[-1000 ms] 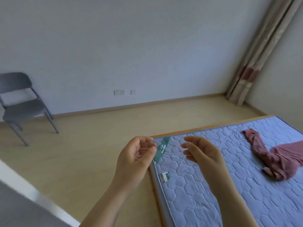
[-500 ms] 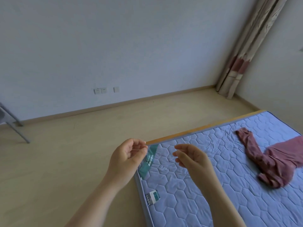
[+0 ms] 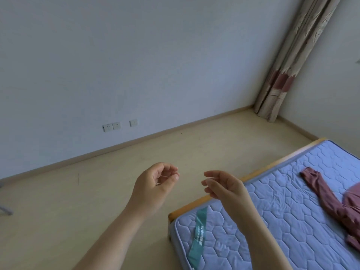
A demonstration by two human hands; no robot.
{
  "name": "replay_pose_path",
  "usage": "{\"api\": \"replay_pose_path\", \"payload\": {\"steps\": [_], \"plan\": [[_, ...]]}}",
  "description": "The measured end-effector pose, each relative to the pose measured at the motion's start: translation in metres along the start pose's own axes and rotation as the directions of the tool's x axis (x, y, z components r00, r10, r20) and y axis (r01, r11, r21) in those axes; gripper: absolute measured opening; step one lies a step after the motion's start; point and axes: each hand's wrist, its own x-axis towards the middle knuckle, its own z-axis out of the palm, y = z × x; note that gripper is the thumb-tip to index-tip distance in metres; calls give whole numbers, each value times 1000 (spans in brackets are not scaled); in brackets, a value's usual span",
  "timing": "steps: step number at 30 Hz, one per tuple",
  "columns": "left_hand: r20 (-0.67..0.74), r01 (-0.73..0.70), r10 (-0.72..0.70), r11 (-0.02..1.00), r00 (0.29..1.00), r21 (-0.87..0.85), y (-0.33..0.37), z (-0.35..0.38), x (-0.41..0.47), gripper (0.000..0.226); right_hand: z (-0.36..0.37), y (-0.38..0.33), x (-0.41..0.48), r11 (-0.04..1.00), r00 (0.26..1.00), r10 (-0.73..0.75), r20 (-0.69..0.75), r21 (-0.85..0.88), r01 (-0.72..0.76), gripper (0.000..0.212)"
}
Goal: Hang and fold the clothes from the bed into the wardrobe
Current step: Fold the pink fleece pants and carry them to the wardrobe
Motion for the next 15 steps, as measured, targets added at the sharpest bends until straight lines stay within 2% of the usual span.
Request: {"api": "replay_pose_path", "payload": {"steps": [10, 15], "plan": [[72, -44, 42, 999, 996, 24, -6, -59, 163, 11, 62, -24, 144, 999, 996, 2, -93, -38, -6, 18], [102, -68, 62, 996, 993, 57, -4, -71, 250, 10, 82, -36, 227, 1000, 992, -12, -122, 9, 13, 19]]}}
